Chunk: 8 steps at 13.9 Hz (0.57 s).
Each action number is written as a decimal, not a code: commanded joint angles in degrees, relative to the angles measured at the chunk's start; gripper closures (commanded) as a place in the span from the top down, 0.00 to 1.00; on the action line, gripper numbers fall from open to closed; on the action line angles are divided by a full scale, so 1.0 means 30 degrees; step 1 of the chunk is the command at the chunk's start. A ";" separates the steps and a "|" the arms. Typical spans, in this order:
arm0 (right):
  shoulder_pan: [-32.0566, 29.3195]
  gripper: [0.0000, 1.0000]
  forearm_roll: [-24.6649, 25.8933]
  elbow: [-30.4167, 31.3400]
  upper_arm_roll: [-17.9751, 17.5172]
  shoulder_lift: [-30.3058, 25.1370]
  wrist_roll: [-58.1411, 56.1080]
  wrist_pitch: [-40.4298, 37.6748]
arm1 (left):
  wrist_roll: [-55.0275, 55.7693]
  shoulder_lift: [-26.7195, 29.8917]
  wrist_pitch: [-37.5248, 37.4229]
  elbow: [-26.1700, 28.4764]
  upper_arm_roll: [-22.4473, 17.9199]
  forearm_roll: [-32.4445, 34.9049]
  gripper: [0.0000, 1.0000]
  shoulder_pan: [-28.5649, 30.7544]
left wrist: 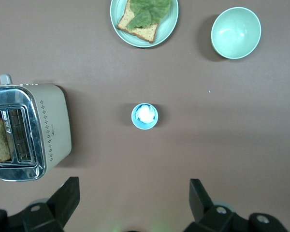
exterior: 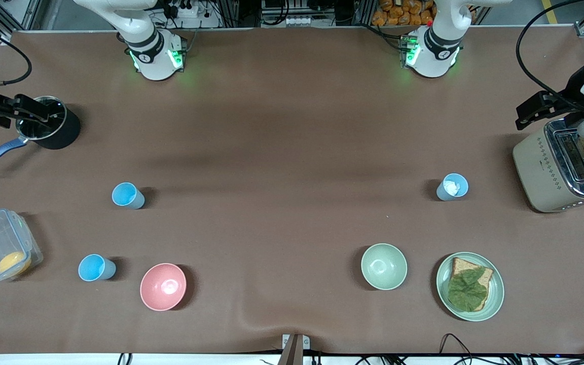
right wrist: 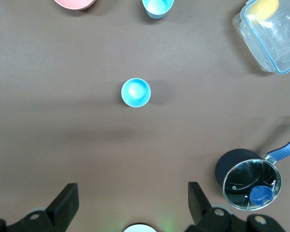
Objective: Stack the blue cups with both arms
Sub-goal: 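Reach the right gripper and the left gripper toward two blue cups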
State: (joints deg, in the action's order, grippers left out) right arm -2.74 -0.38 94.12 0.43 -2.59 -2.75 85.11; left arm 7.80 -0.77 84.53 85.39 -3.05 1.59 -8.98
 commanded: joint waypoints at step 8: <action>-0.0463 1.00 0.0067 -0.0115 -0.0230 0.0013 -0.0168 -0.0303 | -0.0814 -0.0414 -0.0053 0.0333 -0.0154 -0.0646 1.00 0.0180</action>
State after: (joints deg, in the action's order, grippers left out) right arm -2.78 -0.38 94.09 0.56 -2.59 -2.75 84.97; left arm 7.48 -0.97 84.50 85.77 -3.30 1.19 -8.84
